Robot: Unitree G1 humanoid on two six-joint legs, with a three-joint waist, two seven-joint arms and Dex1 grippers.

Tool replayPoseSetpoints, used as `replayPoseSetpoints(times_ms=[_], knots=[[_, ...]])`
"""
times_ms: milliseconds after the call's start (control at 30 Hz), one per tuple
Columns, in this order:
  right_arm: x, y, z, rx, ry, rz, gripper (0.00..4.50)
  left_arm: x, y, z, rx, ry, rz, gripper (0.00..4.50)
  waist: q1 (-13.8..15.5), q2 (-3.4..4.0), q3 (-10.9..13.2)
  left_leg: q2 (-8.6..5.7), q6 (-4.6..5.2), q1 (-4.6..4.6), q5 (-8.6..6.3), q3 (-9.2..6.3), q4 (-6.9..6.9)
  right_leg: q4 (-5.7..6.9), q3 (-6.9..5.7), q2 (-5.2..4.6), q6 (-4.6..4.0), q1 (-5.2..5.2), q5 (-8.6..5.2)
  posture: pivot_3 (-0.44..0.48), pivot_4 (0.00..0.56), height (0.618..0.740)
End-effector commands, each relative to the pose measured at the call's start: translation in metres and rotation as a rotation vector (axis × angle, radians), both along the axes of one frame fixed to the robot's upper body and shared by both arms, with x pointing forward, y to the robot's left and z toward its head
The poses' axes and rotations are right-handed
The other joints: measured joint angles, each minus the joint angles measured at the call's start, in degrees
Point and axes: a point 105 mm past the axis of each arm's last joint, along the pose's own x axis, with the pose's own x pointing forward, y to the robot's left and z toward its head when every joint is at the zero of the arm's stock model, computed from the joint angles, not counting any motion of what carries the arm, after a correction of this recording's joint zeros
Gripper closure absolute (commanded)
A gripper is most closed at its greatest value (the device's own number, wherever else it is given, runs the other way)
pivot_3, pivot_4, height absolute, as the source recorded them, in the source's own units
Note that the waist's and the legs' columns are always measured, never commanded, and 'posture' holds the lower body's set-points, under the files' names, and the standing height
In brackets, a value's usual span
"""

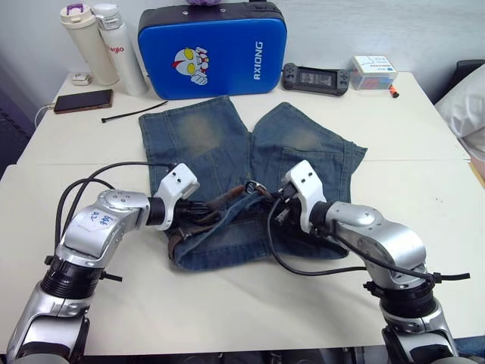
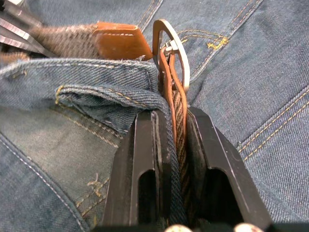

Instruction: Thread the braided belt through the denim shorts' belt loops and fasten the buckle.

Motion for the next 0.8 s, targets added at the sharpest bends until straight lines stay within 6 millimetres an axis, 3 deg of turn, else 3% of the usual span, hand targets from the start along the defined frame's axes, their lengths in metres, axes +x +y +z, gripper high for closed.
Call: replayPoseSetpoints(times_ms=[33,533,800], knots=[[-0.006,0.01,0.017,0.008,-0.079,0.047,4.34,-0.005,-0.015,0.007,-0.001,-0.032,-0.057,4.5,0.0,0.0,0.0,0.0,0.0,0.0,0.0,0.01,0.0,0.0,0.0,0.0,0.0,-0.01,0.0,0.0,0.15,0.725],[-0.015,0.019,0.014,-0.055,-0.083,0.151,4.34,-0.002,-0.039,0.011,-0.038,-0.046,-0.073,4.5,0.0,0.0,0.0,0.0,0.0,0.0,0.0,0.03,0.0,0.0,0.01,0.0,0.0,-0.02,0.0,0.0,0.15,0.725],[-0.023,0.015,0.012,-0.162,-0.117,0.265,4.34,-0.002,-0.069,0.017,-0.067,-0.063,-0.153,4.5,0.2,0.0,0.0,-0.01,0.01,-0.01,0.01,0.04,0.01,-0.01,0.0,0.0,0.0,-0.01,0.0,0.0,0.15,0.725]])
